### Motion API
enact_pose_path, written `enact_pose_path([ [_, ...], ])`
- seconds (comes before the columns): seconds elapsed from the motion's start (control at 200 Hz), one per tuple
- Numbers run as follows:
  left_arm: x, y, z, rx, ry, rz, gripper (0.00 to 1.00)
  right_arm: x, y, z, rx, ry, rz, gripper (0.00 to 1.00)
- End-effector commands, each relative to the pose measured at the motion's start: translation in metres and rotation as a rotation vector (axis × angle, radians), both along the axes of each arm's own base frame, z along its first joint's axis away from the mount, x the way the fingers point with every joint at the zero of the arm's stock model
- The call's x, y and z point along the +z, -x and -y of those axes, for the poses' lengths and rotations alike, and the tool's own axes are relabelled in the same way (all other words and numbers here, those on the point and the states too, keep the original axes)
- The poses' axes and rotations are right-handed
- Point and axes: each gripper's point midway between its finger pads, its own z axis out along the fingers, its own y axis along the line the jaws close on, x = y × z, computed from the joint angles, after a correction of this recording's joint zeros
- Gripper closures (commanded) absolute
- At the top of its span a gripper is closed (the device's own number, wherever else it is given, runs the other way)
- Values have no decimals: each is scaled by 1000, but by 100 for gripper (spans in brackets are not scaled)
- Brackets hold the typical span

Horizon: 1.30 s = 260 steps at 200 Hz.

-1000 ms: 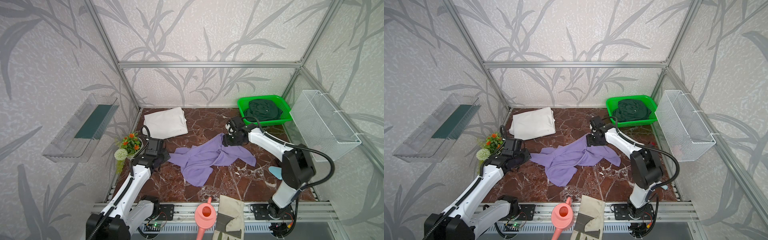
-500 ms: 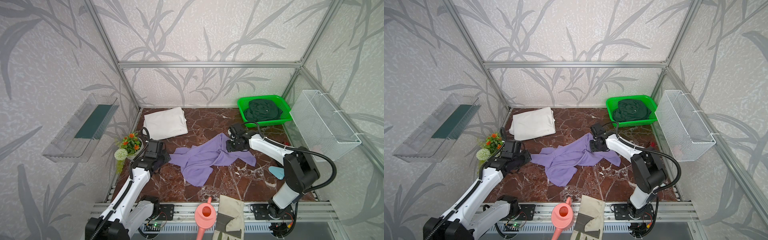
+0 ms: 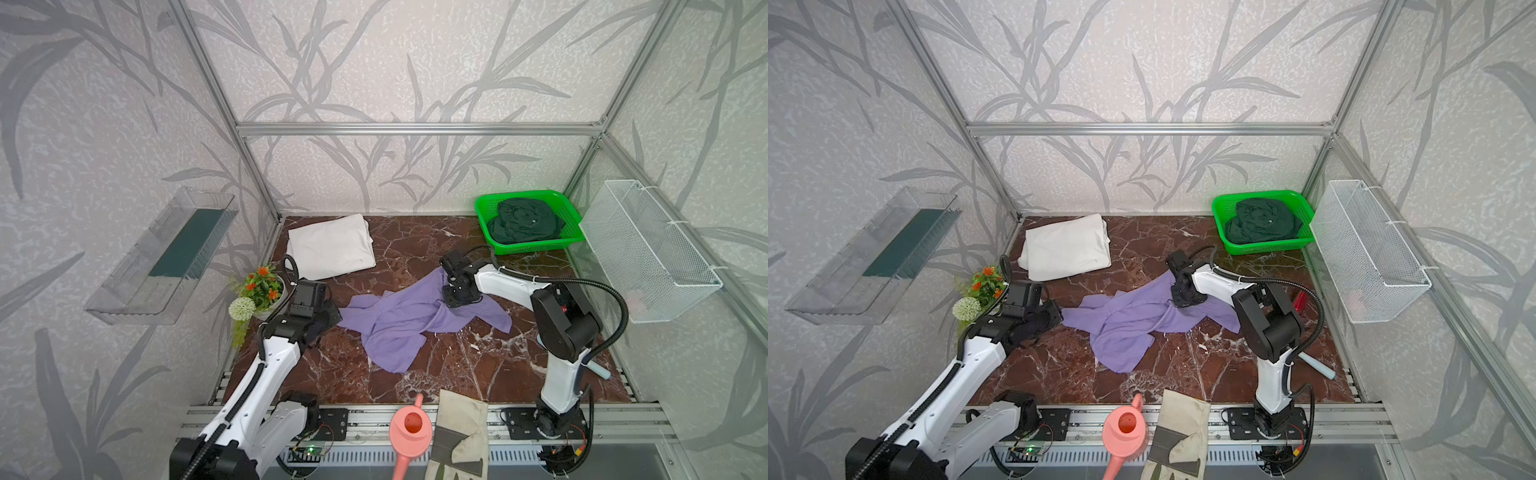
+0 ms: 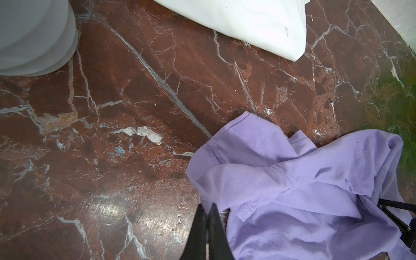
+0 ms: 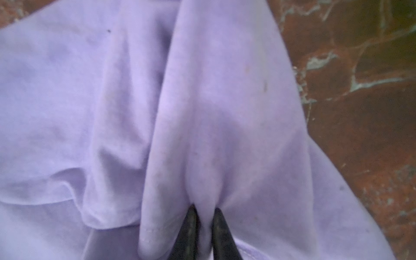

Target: Fold and stack the t-shirts

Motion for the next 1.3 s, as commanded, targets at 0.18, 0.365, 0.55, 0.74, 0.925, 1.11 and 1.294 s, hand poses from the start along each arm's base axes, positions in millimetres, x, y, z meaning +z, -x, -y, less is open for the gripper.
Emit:
enact_pose_path([
  [0.18,-3,-1,1,-2,6,-6,100,41,8,18,-18,28,67,100],
  [0.365,-4,-1,1,-7,4,-13,100,74,13,23,-37,-66,86,100],
  [0.55,-4,0,-2,-3,-14,-10,100,95,12,53,-125,-154,88,100],
  [0.74,-3,0,-4,-1,-27,-5,100,91,-2,106,-252,-168,81,100],
  [0.925,-2,-1,-4,-2,-25,1,100,72,-32,136,-309,-237,59,99],
  [1.11,-4,0,1,-23,-10,-8,100,74,-58,142,-325,-316,113,58],
  [1.294,-5,0,3,-23,7,2,100,116,-27,132,-270,-219,241,39],
])
